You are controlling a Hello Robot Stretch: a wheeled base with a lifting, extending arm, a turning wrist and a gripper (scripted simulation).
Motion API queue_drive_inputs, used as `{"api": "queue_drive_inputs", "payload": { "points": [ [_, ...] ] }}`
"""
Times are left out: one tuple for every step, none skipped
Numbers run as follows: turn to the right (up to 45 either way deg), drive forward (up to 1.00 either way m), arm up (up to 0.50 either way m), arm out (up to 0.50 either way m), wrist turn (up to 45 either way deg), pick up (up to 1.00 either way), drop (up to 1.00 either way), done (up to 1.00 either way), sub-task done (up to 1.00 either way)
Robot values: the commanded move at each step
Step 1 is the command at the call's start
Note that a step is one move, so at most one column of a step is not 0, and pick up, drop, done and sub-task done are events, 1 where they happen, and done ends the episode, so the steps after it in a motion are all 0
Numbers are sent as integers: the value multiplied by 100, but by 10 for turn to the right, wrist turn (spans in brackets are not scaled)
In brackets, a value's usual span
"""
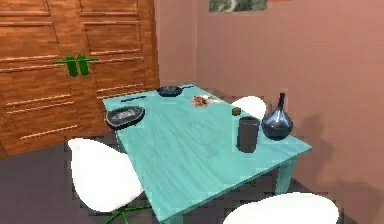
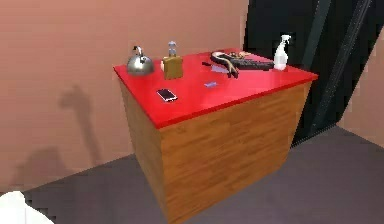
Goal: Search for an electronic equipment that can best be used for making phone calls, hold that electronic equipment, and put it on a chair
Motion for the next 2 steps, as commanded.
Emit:
{"api": "queue_drive_inputs", "payload": {
  "points": [
    [-30, 0, 0, 0, 0, 0, 0, 0, 0],
    [450, 0, 0, 0, 0, 0, 0, 0, 0]
  ]
}}
